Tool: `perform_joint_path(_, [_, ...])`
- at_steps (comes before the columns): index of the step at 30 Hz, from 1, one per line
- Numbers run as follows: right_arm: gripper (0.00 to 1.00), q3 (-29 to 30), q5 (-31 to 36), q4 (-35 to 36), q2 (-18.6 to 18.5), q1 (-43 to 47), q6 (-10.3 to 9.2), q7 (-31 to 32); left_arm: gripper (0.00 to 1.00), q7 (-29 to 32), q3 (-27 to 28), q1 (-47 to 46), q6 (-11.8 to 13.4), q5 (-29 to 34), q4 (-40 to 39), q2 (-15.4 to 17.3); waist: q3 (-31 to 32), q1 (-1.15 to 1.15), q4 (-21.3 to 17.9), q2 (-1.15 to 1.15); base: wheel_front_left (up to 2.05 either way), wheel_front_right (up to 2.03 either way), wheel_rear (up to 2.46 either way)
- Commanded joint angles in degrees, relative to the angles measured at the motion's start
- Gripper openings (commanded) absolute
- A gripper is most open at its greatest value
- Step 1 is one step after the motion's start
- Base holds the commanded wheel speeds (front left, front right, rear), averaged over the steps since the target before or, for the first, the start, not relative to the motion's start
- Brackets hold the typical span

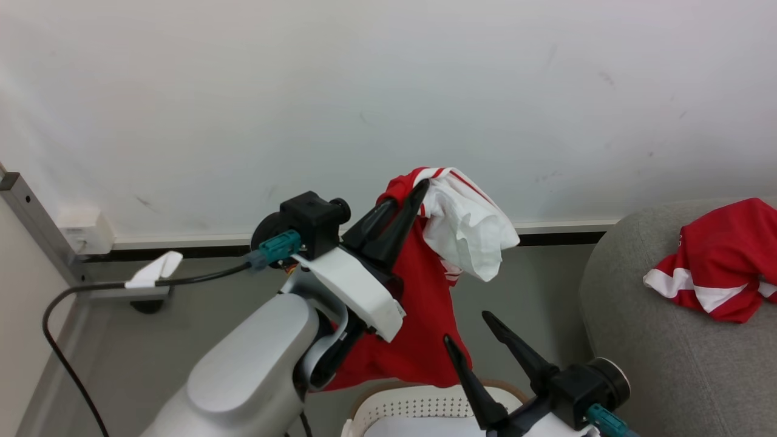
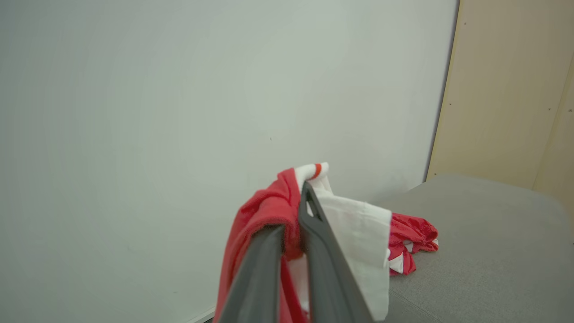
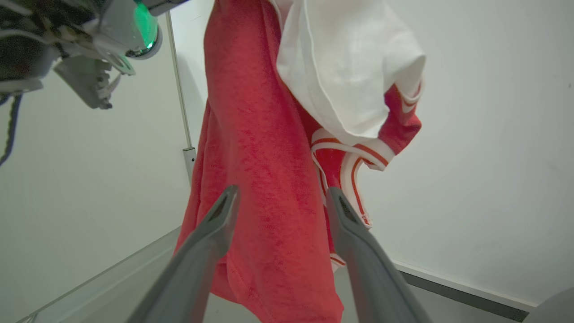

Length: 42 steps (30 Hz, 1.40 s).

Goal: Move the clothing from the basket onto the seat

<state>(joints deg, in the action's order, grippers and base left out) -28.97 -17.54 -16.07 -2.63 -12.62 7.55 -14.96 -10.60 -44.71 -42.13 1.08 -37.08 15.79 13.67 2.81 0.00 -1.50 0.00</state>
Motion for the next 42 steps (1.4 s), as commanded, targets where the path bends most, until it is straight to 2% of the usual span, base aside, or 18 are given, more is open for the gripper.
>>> perform_joint_path(1, [1.0,-1.13,0.41,-1.55,-0.27,-1.63,-0.11,-0.16,0.0,0.29,-0.1,0.92,0.1,-0.51,-0.56,0.1,0.0,0.0,0.03,0.0,0.0,0.0,0.0])
perform_joint_path(4, [1.0,-3.5,-0.34,-4.71,-0.3,-4.45,-0.11,-0.16,0.0,0.58,-0.77,1.45,0.11,-0.65,-1.26,-0.25,0.0,0.0,0.36,0.0,0.0,0.0,0.0])
perform_joint_path(8, [1.0,-3.35,-0.41,-8.64,-0.26,-7.79,-0.11,-0.15,0.0,1.26,-1.96,2.01,-0.39,-0.91,-2.02,-1.0,0.08,0.0,1.69,0.0,0.0,0.0,0.0])
perform_joint_path(21, [1.0,-7.7,-3.27,-22.44,-0.25,-14.59,-0.12,-0.16,0.0,3.41,-7.18,2.55,-1.88,-0.16,-3.57,-4.42,0.7,0.0,7.99,0.0,0.0,0.0,0.0])
perform_joint_path(32, [1.0,-9.56,-7.43,-28.15,-0.24,-17.44,-0.12,-0.16,0.0,4.84,-8.89,2.25,-1.92,-0.42,-7.16,-5.03,1.19,0.0,10.74,0.0,0.0,0.0,0.0])
perform_joint_path(33, [0.86,-9.52,-7.7,-28.34,-0.24,-17.62,-0.12,-0.16,0.0,4.76,-8.83,2.28,-1.9,-0.54,-7.39,-4.89,1.22,0.0,10.84,0.0,0.0,0.0,0.0])
perform_joint_path(34, [0.39,-9.48,-7.86,-28.47,-0.24,-17.8,-0.11,-0.15,0.0,4.67,-8.7,2.32,-1.77,-0.59,-7.47,-4.72,1.25,0.0,10.92,0.0,0.0,0.0,0.0])
perform_joint_path(35, [0.0,-9.6,-8.0,-28.4,-0.23,-17.97,-0.11,-0.16,0.0,4.61,-8.53,2.47,-1.72,-0.79,-7.42,-4.59,1.28,0.0,10.97,0.0,0.0,0.0,0.0])
perform_joint_path(42, [0.0,-10.39,-8.81,-27.23,-0.23,-17.2,-0.12,-0.16,0.0,3.77,-7.31,3.15,-1.08,-1.82,-5.43,-3.73,1.19,0.0,10.53,0.0,0.0,0.0,0.0])
